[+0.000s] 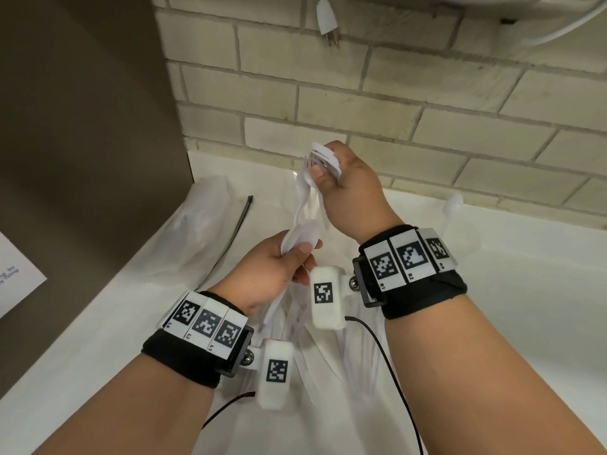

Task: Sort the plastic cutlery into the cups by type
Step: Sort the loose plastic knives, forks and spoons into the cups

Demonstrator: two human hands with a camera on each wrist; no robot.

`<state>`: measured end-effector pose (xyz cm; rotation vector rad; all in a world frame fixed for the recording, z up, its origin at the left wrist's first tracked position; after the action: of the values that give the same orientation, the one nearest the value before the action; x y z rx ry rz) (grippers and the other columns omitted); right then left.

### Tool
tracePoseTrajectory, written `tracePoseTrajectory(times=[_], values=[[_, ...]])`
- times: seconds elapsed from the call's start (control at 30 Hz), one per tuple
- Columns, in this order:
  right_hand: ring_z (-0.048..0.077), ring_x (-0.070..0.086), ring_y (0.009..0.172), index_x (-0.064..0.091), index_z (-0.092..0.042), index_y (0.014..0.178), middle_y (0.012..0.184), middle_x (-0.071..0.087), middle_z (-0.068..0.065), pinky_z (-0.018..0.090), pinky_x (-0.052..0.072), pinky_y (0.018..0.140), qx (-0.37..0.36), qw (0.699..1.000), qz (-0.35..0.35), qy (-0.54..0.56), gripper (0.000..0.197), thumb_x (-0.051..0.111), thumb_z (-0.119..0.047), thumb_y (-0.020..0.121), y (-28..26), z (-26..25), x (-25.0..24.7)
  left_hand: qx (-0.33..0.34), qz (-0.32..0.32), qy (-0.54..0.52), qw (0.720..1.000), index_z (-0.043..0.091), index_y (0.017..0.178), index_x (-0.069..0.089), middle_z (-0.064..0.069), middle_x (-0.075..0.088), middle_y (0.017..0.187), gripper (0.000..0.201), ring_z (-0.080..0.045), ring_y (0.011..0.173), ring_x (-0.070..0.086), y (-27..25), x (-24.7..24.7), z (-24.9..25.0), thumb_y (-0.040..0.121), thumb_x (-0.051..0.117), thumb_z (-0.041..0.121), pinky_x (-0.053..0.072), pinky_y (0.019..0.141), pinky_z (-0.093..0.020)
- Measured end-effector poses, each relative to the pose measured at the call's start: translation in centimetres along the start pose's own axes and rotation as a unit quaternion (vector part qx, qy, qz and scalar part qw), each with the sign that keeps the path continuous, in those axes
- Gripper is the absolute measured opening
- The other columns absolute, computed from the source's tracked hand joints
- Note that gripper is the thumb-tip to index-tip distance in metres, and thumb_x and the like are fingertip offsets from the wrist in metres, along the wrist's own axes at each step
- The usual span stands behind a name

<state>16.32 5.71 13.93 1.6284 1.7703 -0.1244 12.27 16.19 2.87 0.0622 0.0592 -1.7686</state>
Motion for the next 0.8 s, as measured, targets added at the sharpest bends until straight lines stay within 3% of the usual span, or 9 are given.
tracePoseTrajectory(times=[0.13,0.2,0.3,0.37,0.43,0.5,0.6,0.7,0.8], values=[[0.025,0.060,0.089,0.052,-0.007,0.115,0.100,0.067,0.011,0.032,0.046,0.079,-0.018,0.999,-0.024,-0.021,0.020,0.046,-0.017,0.099,0.0,0.2,0.6,0.002,-0.004,0.000,1.000,0.007,0.108,0.063,0.002,0.062,0.071,0.023,-0.009,0.060,0.056,-0.2,0.2,0.3,0.100,0.044,0.016,0.049,0.062,-0.017],[0.026,0.062,0.087,0.052,-0.009,0.113,0.100,0.068,0.012,0.038,0.051,0.076,-0.018,0.998,-0.061,-0.021,0.018,0.046,-0.018,0.098,-0.2,0.5,1.4,0.011,-0.007,-0.005,1.000,0.011,0.095,0.063,0.006,0.061,0.066,0.020,-0.008,0.057,0.054,-0.3,0.3,0.7,0.099,0.044,0.016,0.048,0.058,-0.017],[0.023,0.063,0.084,0.051,-0.011,0.116,0.106,0.068,0.013,0.036,0.053,0.070,-0.003,0.997,-0.083,-0.007,0.020,0.047,-0.019,0.098,-0.5,1.1,2.1,0.014,-0.004,-0.006,1.000,0.015,0.081,0.061,0.008,0.057,0.060,0.024,-0.009,0.052,0.050,-0.4,0.5,1.0,0.099,0.045,0.020,0.045,0.054,-0.020],[0.024,0.066,0.085,0.048,-0.010,0.122,0.108,0.066,0.015,0.036,0.056,0.078,0.037,0.997,-0.015,0.059,0.024,0.046,-0.019,0.099,-0.3,2.0,0.7,0.000,0.008,-0.041,0.999,0.011,0.095,0.063,0.006,0.052,0.061,0.023,-0.011,0.050,0.045,-0.3,0.3,0.6,0.099,0.045,0.025,0.042,0.051,-0.026],[0.021,0.064,0.068,0.045,-0.014,0.122,0.093,0.063,0.014,0.032,0.058,0.069,0.078,0.981,0.071,0.163,0.022,0.044,-0.014,0.100,0.2,3.1,-1.8,-0.016,0.046,-0.081,0.996,0.010,0.106,0.062,0.002,0.046,0.062,0.024,-0.010,0.049,0.039,-0.3,-0.5,0.1,0.098,0.046,0.027,0.037,0.050,-0.029],[0.018,0.056,0.060,0.044,-0.018,0.121,0.086,0.059,0.011,0.027,0.055,0.060,0.083,0.972,0.135,0.173,0.023,0.045,-0.013,0.099,0.6,4.0,-4.4,-0.019,0.079,-0.096,0.992,0.012,0.111,0.061,-0.001,0.041,0.066,0.025,-0.010,0.051,0.038,-0.3,-1.5,-0.3,0.097,0.047,0.028,0.035,0.053,-0.029],[0.017,0.054,0.069,0.043,-0.026,0.119,0.097,0.058,0.009,0.016,0.051,0.062,0.073,0.965,0.190,0.168,0.029,0.051,-0.011,0.095,1.4,6.3,-6.8,-0.019,0.105,-0.119,0.987,0.016,0.115,0.061,-0.003,0.036,0.070,0.026,-0.010,0.054,0.036,-0.3,-2.3,-0.5,0.096,0.049,0.029,0.034,0.056,-0.029],[0.025,0.060,0.092,0.045,-0.031,0.119,0.110,0.061,0.013,0.028,0.054,0.083,0.092,0.952,0.229,0.183,0.038,0.058,-0.012,0.089,1.8,9.1,-7.3,-0.022,0.116,-0.129,0.985,0.016,0.113,0.060,-0.002,0.037,0.070,0.023,-0.009,0.052,0.036,0.0,-2.3,-0.4,0.098,0.047,0.027,0.034,0.055,-0.029],[0.024,0.059,0.089,0.048,-0.032,0.113,0.107,0.060,0.012,0.024,0.055,0.079,0.130,0.936,0.235,0.228,0.036,0.061,-0.009,0.088,2.2,11.9,-6.4,-0.023,0.114,-0.120,0.986,0.017,0.113,0.060,-0.002,0.037,0.070,0.023,-0.010,0.053,0.037,0.3,-2.0,-0.3,0.097,0.048,0.028,0.035,0.055,-0.030]])
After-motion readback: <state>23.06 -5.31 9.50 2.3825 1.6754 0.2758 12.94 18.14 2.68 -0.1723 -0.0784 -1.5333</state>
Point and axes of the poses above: each hand's wrist, its own y-axis towards the middle knuckle, its own x-axis out of the palm, z = x × y, the point moved 6 cm from there along y, towards the middle knuckle
